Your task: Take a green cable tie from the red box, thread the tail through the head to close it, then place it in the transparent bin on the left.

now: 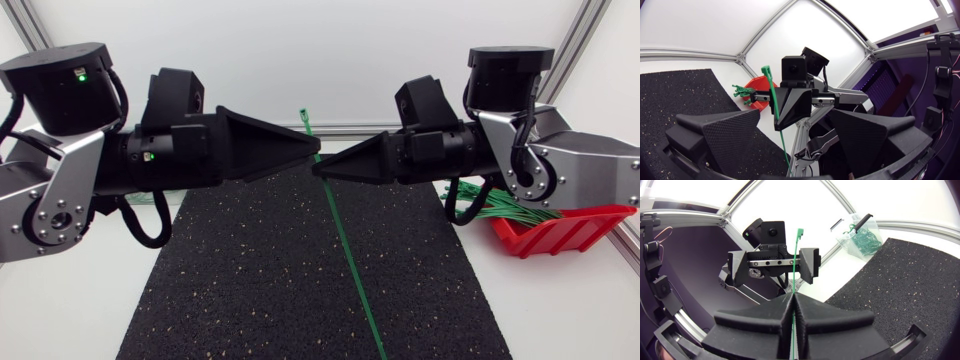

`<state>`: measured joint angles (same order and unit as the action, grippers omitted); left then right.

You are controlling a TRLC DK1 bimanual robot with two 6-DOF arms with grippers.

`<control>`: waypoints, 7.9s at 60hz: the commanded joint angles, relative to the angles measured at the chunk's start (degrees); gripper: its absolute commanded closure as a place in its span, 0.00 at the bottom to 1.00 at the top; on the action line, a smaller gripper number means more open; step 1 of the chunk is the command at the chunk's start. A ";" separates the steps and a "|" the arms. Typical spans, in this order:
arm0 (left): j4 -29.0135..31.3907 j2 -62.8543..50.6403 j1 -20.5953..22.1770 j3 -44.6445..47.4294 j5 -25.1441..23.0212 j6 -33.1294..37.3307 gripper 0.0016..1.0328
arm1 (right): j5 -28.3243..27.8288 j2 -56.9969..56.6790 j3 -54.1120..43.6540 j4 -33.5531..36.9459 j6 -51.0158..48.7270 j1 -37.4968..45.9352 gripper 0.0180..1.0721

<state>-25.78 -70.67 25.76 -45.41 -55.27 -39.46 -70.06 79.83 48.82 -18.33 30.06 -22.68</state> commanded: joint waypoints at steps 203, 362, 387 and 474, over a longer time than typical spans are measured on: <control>-0.76 -4.82 -16.00 1.81 -9.07 5.71 0.96 | 9.42 4.98 6.47 34.06 -53.88 -1.23 0.04; 10.40 -20.82 -21.36 -7.06 -24.45 3.34 0.96 | 52.75 9.38 -23.50 -24.83 -143.00 -39.20 0.04; 10.66 -20.64 -20.92 -6.89 -24.45 3.25 0.96 | 50.81 11.75 -23.59 -26.67 -141.77 -40.08 0.53; 11.01 -18.10 -20.05 -5.13 -24.45 3.25 0.96 | 54.15 14.56 -20.87 -26.23 -140.89 -38.14 0.95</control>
<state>-14.94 -90.13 5.32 -51.07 -79.05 -34.92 -16.25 93.78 27.38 -43.97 -111.00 -61.01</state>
